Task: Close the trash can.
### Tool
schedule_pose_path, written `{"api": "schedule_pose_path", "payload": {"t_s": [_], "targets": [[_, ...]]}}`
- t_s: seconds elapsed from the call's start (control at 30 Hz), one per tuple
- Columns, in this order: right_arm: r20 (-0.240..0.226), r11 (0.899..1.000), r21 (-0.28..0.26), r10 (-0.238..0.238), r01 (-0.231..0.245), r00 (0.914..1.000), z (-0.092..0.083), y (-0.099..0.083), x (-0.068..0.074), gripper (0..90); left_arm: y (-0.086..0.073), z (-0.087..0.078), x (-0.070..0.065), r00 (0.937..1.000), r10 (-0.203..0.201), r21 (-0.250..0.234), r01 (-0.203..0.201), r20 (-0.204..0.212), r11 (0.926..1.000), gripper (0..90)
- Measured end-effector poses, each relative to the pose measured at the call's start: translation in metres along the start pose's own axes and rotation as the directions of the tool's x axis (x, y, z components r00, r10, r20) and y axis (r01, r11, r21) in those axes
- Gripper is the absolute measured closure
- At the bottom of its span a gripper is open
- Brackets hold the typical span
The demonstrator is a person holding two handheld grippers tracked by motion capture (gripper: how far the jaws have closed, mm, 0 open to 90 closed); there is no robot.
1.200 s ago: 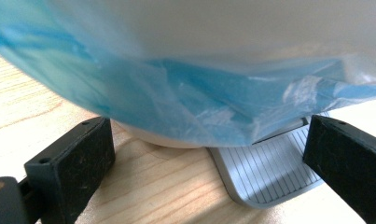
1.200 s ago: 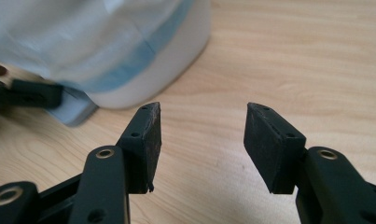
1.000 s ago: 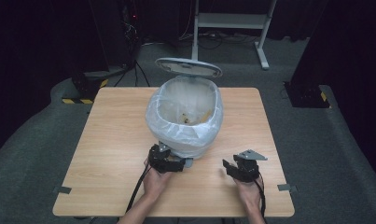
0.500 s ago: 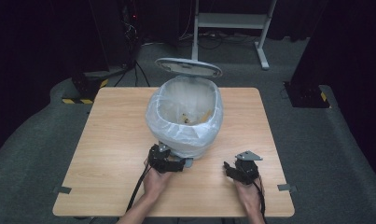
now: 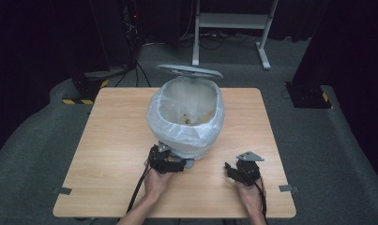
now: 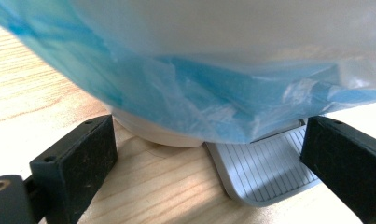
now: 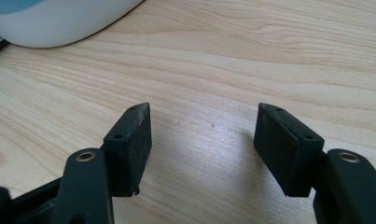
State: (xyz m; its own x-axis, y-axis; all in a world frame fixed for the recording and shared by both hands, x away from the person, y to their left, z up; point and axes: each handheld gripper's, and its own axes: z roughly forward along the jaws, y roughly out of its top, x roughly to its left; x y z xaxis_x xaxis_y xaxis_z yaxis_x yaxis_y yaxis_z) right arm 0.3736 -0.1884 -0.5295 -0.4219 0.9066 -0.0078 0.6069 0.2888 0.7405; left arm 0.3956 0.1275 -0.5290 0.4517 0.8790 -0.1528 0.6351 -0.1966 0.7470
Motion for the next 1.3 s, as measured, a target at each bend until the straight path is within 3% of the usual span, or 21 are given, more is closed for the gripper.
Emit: {"api": "schedule_pose_path", "payload": {"t_s": [0.03, 0.2, 0.3, 0.4, 0.43, 0.5, 0.6, 0.67, 0.7, 0.73, 0.87, 0.97, 1.0, 1.03, 1.1, 1.2, 1.23, 1.3], "targets": [[0.000, 1.000, 0.000, 0.000, 0.000, 1.0000, 0.000, 0.000, 0.000, 36.7, 0.000, -0.002, 0.001, 0.9997, 0.026, 0.023, -0.026, 0.003, 0.9994, 4.2], [-0.001, 1.000, -0.001, -0.001, 0.001, 1.0000, 0.000, 0.000, 0.000, 36.2, 0.000, -0.004, 0.000, 0.9998, 0.019, 0.023, -0.019, 0.003, 0.9995, 5.0], [-0.001, 1.000, -0.001, -0.004, 0.004, 1.0000, 0.000, 0.000, 0.000, 36.1, 0.001, -0.006, 0.002, 0.9985, 0.054, 0.050, -0.055, 0.012, 0.9972, 4.9], [-0.001, 1.000, -0.001, -0.004, 0.004, 1.0000, 0.000, 0.000, 0.000, 36.1, 0.002, -0.005, -0.001, 1.0000, -0.001, -0.007, 0.001, 0.005, 1.0000, 4.8], [-0.001, 1.000, -0.001, -0.004, 0.004, 1.0000, 0.000, 0.000, 0.000, 36.1, 0.002, -0.007, 0.001, 0.9998, 0.012, 0.005, -0.012, 0.013, 0.9999, 4.7], [-0.001, 1.000, -0.002, -0.004, 0.004, 1.0000, 0.000, 0.000, 0.000, 36.0, 0.003, -0.009, 0.000, 0.9998, -0.003, -0.023, 0.004, 0.018, 0.9997, 4.5], [-0.001, 1.000, -0.001, -0.005, 0.005, 1.0000, 0.000, 0.000, 0.000, 36.0, 0.005, -0.011, -0.001, 0.9999, 0.004, -0.028, -0.004, 0.009, 0.9996, 4.5], [-0.001, 1.000, -0.001, -0.004, 0.004, 1.0000, 0.000, 0.000, 0.000, 35.9, 0.005, -0.011, -0.001, 0.9998, 0.009, -0.015, -0.009, 0.019, 0.9999, 4.6], [-0.001, 1.000, -0.001, -0.004, 0.004, 1.0000, 0.000, 0.000, 0.000, 35.9, 0.006, -0.014, 0.002, 0.9988, 0.045, 0.022, -0.045, 0.017, 0.9987, 4.7], [-0.001, 1.000, -0.001, -0.004, 0.004, 1.0000, 0.000, 0.000, 0.000, 35.9, 0.005, -0.012, -0.001, 0.9999, -0.001, -0.022, 0.001, 0.011, 0.9998, 4.9], [-0.001, 1.000, -0.001, -0.004, 0.004, 1.0000, 0.000, 0.000, 0.000, 35.9, 0.006, -0.015, -0.001, 0.9999, 0.006, -0.031, -0.006, 0.012, 0.9995, 5.7], [-0.001, 1.000, -0.001, -0.004, 0.004, 1.0000, 0.000, 0.000, 0.000, 35.9, 0.007, -0.021, 0.001, 0.9988, 0.046, -0.010, -0.046, 0.017, 0.9989, 5.8], [-0.001, 1.000, -0.001, -0.004, 0.004, 1.0000, 0.000, 0.000, 0.000, 35.9, 0.007, -0.021, -0.002, 0.9999, 0.013, -0.048, -0.012, 0.009, 0.9988, 5.9], [-0.001, 1.000, -0.001, -0.004, 0.004, 1.0000, 0.000, 0.000, 0.000, 35.7, 0.008, -0.025, 0.002, 0.9976, 0.066, 0.001, -0.066, 0.019, 0.9978, 5.9], [-0.001, 1.000, -0.001, -0.006, 0.006, 1.0000, 0.000, 0.000, 0.000, 35.3, 0.007, -0.026, 0.001, 0.9997, 0.022, -0.041, -0.022, 0.011, 0.9989, 5.9], [-0.002, 1.000, 0.001, -0.006, 0.006, 1.0000, 0.000, 0.000, 0.000, 34.7, 0.007, -0.031, 0.005, 0.9998, 0.018, -0.051, -0.018, 0.006, 0.9985, 6.0], [-0.002, 1.000, 0.001, -0.006, 0.006, 1.0000, 0.000, 0.000, 0.000, 34.7, 0.008, -0.034, 0.008, 0.9988, 0.048, -0.026, -0.048, 0.007, 0.9985, 6.0], [-0.001, 1.000, 0.001, -0.006, 0.006, 1.0000, 0.000, 0.000, 0.000, 34.7, 0.007, -0.036, 0.008, 0.9997, 0.025, -0.048, -0.025, 0.006, 0.9985, 6.2]]}}
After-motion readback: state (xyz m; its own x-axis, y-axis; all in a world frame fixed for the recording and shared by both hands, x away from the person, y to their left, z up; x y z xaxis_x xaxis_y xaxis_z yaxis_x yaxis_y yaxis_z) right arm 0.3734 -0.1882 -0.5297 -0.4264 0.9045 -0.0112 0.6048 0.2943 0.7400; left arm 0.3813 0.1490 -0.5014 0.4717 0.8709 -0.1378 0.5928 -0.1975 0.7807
